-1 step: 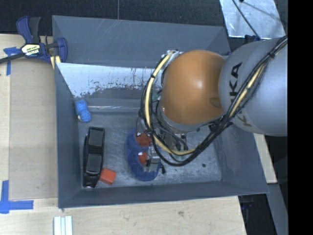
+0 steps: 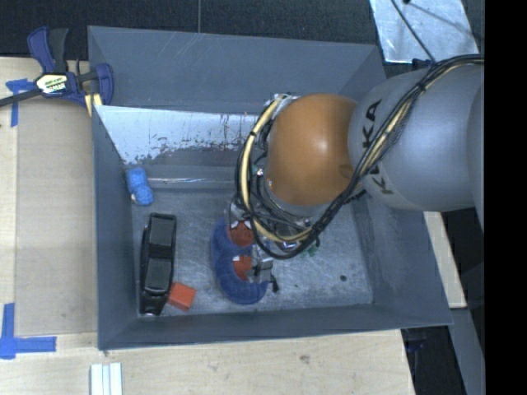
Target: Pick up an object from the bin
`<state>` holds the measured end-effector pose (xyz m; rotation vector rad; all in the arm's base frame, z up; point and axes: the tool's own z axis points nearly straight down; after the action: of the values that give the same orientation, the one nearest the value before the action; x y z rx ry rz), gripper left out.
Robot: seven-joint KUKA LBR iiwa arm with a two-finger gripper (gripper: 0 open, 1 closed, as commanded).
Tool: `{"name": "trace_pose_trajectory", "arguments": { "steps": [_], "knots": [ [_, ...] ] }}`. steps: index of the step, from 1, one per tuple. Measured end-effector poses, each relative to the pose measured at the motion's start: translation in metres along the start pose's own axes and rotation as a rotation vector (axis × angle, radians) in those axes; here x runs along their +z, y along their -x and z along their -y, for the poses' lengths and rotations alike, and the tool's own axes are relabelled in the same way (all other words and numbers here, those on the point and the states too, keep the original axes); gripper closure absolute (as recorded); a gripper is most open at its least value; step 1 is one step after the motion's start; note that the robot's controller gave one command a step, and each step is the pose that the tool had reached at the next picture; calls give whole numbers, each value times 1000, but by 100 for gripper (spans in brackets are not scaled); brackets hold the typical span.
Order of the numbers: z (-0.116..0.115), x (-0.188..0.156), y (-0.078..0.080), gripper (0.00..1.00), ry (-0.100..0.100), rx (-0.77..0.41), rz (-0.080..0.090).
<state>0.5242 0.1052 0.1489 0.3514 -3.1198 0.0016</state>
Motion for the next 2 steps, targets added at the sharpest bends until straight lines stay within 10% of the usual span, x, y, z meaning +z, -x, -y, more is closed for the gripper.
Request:
{"name": "trace_pose_trajectory", "arguments": {
  "steps": [1,2],
  "knots": [
    [11,77,11,0,4,33,9],
    [11,69,16,100,4,33,28]
  ]
}}
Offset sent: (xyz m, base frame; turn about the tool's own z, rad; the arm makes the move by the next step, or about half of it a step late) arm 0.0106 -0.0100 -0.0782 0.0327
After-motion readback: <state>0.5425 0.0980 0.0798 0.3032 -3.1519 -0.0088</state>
